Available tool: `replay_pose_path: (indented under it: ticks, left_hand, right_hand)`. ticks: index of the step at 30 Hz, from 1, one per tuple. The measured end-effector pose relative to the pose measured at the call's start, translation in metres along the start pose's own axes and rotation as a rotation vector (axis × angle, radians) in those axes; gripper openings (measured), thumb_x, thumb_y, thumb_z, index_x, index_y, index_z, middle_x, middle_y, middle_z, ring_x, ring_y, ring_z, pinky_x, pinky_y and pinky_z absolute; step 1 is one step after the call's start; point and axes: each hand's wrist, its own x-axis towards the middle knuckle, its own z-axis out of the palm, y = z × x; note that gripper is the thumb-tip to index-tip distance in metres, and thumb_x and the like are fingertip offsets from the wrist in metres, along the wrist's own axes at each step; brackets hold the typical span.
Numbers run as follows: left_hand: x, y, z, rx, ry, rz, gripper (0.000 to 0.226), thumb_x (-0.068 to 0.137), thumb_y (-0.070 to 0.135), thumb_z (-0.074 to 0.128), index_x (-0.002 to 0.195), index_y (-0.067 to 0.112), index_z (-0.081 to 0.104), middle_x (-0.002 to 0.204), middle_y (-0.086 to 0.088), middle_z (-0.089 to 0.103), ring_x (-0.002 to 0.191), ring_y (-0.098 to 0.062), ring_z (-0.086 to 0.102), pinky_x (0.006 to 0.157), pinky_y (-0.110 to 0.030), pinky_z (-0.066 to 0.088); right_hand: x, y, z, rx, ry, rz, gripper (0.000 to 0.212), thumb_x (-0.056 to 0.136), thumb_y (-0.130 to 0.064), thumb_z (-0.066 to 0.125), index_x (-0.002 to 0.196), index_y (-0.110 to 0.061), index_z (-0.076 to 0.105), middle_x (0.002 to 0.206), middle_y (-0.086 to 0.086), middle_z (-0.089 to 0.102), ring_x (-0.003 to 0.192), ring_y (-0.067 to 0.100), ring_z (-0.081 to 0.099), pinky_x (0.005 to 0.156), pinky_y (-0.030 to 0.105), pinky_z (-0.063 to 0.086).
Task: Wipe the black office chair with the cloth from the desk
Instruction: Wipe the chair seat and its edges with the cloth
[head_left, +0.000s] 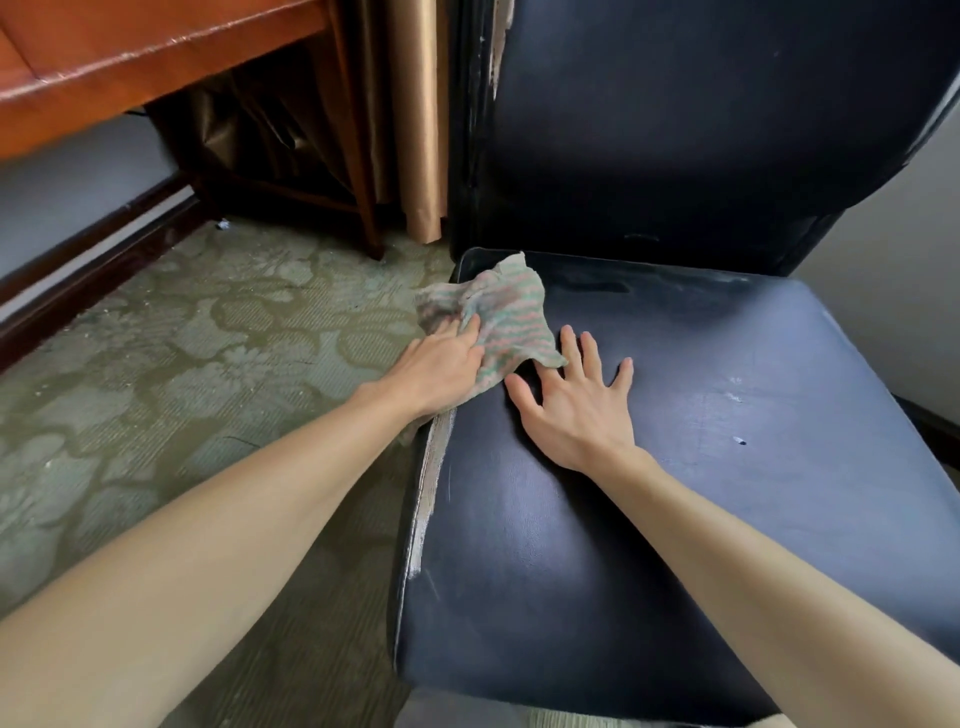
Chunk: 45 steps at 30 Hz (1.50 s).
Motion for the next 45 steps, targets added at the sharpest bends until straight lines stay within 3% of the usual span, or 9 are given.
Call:
replay_pose_path:
  ticks: [9,19,23,29,32,35,39,43,45]
  left_hand:
    - [0.079,0.001,-0.015,-0.04,-0.081,-0.032,0.055,0.105,0.034,0.021,0.156,0.02,0.007,0.163,-0.005,0.001,0.149,-0.021,0.003,0.117,-0.037,0.007]
    - [0.005,-0.015,-0.009,-0.039,0.042,-0.003,0.048,0.104,0.036,0.031,0.151,0.027,0.03,0.158,-0.002,0.027,0.141,-0.031,0.031,0.111,-0.037,0.025]
    - [-0.021,-0.014,0.001,-0.054,0.011,0.005,0.051,0.104,0.036,0.025,0.154,0.024,0.02,0.16,-0.006,0.018,0.146,-0.027,0.023,0.116,-0.039,0.018]
    - [0.022,-0.013,-0.002,-0.043,-0.044,-0.041,0.053,0.105,0.036,0.02,0.155,0.024,0.01,0.162,-0.007,0.007,0.148,-0.027,0.014,0.119,-0.041,0.014]
    - [0.048,-0.009,-0.006,-0.056,-0.057,-0.055,0.052,0.105,0.035,0.02,0.156,0.023,0.011,0.163,-0.006,0.006,0.148,-0.028,0.013,0.116,-0.039,0.014]
    - [0.059,-0.009,-0.008,-0.124,-0.013,-0.036,0.05,0.105,0.035,0.028,0.154,0.025,0.023,0.161,-0.003,0.017,0.146,-0.026,0.019,0.115,-0.036,0.017]
    - [0.038,-0.017,-0.009,-0.149,0.048,0.003,0.043,0.103,0.033,0.035,0.143,0.022,0.047,0.147,-0.008,0.047,0.133,-0.031,0.042,0.105,-0.036,0.033]
    - [-0.01,-0.024,-0.012,-0.201,0.069,0.026,0.034,0.101,0.03,0.037,0.101,0.013,0.066,0.093,-0.003,0.067,0.095,-0.032,0.057,0.076,-0.034,0.041]
    - [-0.029,-0.028,-0.013,-0.192,0.064,0.046,0.034,0.101,0.032,0.036,0.104,0.014,0.065,0.094,-0.003,0.066,0.094,-0.029,0.059,0.077,-0.036,0.043]
  right_hand:
    - [0.017,-0.004,0.006,-0.03,0.024,0.091,0.073,0.086,-0.067,0.002,0.151,-0.036,0.012,0.162,0.004,0.003,0.148,0.026,-0.006,0.11,0.064,-0.004]
    - [0.003,-0.001,0.005,-0.033,0.038,0.049,0.073,0.085,-0.068,0.005,0.147,-0.037,0.027,0.163,0.0,0.006,0.149,0.02,-0.004,0.112,0.061,-0.004]
    - [-0.001,0.0,0.003,-0.047,0.036,0.034,0.075,0.084,-0.067,0.003,0.148,-0.037,0.029,0.163,0.0,0.006,0.149,0.02,-0.003,0.113,0.061,-0.004]
    - [0.008,-0.004,0.006,-0.004,0.043,0.077,0.076,0.085,-0.069,0.005,0.146,-0.034,0.033,0.162,0.002,0.006,0.149,0.021,-0.004,0.11,0.063,-0.005]
    - [0.017,-0.007,0.008,0.008,0.046,0.11,0.075,0.085,-0.068,0.003,0.151,-0.036,0.019,0.162,0.004,0.005,0.149,0.024,-0.005,0.109,0.065,-0.005]
    - [0.025,-0.012,0.01,-0.008,0.037,0.156,0.074,0.087,-0.066,0.004,0.152,-0.032,0.02,0.162,0.007,0.004,0.149,0.027,-0.006,0.108,0.067,-0.006]
    - [0.03,-0.014,0.01,-0.025,0.028,0.202,0.076,0.087,-0.064,0.004,0.15,-0.028,0.029,0.162,0.007,0.002,0.148,0.028,-0.007,0.106,0.069,-0.006]
    - [0.03,-0.014,0.007,-0.052,0.002,0.202,0.079,0.078,-0.059,0.001,0.153,-0.032,0.007,0.162,0.007,-0.002,0.148,0.029,-0.009,0.107,0.069,-0.006]
    - [0.028,-0.014,0.007,-0.061,0.001,0.193,0.084,0.074,-0.064,-0.004,0.152,-0.034,0.002,0.162,0.006,-0.003,0.148,0.028,-0.01,0.107,0.068,-0.006]
